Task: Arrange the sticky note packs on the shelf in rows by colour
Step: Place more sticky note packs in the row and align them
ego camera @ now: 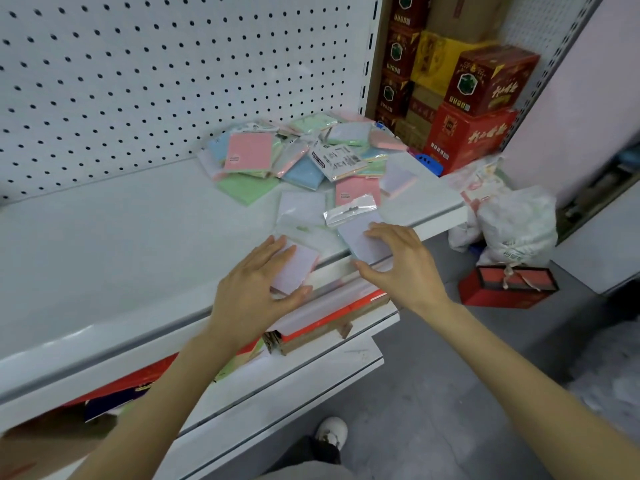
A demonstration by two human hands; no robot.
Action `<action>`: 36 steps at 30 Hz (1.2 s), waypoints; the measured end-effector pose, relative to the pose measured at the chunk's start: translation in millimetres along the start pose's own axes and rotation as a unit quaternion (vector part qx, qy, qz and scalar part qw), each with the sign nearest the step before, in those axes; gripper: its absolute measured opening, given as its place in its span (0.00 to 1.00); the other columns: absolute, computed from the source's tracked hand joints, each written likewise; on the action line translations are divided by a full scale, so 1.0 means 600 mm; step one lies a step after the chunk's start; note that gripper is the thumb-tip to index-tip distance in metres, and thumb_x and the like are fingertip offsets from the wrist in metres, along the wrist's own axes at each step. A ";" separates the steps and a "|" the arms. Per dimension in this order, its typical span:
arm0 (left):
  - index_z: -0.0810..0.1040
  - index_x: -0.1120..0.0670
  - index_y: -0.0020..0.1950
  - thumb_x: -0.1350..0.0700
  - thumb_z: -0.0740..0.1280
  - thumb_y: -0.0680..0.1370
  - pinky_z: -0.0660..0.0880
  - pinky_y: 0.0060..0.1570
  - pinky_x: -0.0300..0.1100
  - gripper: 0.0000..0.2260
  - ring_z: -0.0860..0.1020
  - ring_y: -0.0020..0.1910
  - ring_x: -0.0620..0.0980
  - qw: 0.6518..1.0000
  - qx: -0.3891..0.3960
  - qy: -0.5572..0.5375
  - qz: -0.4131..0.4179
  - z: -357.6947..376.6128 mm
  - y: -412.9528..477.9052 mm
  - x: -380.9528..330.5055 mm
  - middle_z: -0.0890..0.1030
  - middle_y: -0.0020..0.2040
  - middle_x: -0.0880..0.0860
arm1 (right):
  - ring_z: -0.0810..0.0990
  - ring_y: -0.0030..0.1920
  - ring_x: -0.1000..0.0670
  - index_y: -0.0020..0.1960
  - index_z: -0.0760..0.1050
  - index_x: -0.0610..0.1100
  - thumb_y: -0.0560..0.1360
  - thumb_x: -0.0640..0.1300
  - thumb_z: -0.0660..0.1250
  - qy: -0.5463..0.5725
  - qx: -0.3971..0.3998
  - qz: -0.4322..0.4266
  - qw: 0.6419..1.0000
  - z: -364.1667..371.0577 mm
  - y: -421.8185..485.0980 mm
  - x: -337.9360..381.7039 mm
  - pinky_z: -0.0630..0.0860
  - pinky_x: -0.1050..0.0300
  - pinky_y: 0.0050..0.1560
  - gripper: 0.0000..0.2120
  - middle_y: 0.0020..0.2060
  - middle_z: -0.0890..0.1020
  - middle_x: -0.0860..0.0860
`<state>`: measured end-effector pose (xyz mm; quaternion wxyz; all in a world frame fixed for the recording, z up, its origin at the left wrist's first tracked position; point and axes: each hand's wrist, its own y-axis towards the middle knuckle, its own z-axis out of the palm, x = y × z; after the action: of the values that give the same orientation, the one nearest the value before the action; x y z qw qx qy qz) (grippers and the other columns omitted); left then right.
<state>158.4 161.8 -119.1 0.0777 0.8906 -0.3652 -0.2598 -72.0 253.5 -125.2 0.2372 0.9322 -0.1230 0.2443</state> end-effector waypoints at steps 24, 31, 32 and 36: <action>0.78 0.65 0.59 0.43 0.61 0.77 0.76 0.57 0.49 0.25 0.82 0.53 0.56 0.376 -0.054 -0.817 -0.433 -0.167 -0.173 -0.025 0.83 0.52 0.59 | 0.76 0.63 0.43 0.66 0.74 0.42 0.76 0.53 0.64 0.766 0.175 0.396 0.475 0.042 -0.114 0.246 0.75 0.47 0.62 0.23 0.60 0.79 0.41; 0.76 0.55 0.63 0.49 0.64 0.75 0.72 0.61 0.50 0.18 0.81 0.55 0.54 0.481 -0.157 -0.747 -0.431 -0.238 -0.255 0.059 0.82 0.57 0.55 | 0.80 0.49 0.48 0.65 0.72 0.42 0.78 0.49 0.61 0.717 0.210 0.304 0.591 0.108 -0.131 0.364 0.80 0.57 0.38 0.19 0.54 0.81 0.45; 0.76 0.55 0.62 0.50 0.65 0.75 0.74 0.58 0.48 0.18 0.82 0.53 0.52 0.478 -0.170 -0.746 -0.430 -0.254 -0.262 0.069 0.83 0.56 0.55 | 0.80 0.51 0.48 0.65 0.73 0.41 0.77 0.47 0.62 0.711 0.218 0.294 0.601 0.115 -0.131 0.383 0.81 0.56 0.44 0.18 0.54 0.82 0.45; 0.79 0.54 0.59 0.49 0.63 0.76 0.79 0.40 0.40 0.15 0.83 0.48 0.48 0.501 -0.157 -0.735 -0.430 -0.313 -0.299 0.136 0.84 0.53 0.51 | 0.81 0.57 0.46 0.63 0.74 0.41 0.77 0.41 0.63 0.674 0.257 0.253 0.645 0.151 -0.122 0.479 0.78 0.53 0.57 0.15 0.56 0.82 0.45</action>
<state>414.2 225.0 -51.2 -0.2011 0.3999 0.1835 -0.8752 233.6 238.3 -75.3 -0.0650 0.4662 -0.0923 0.8774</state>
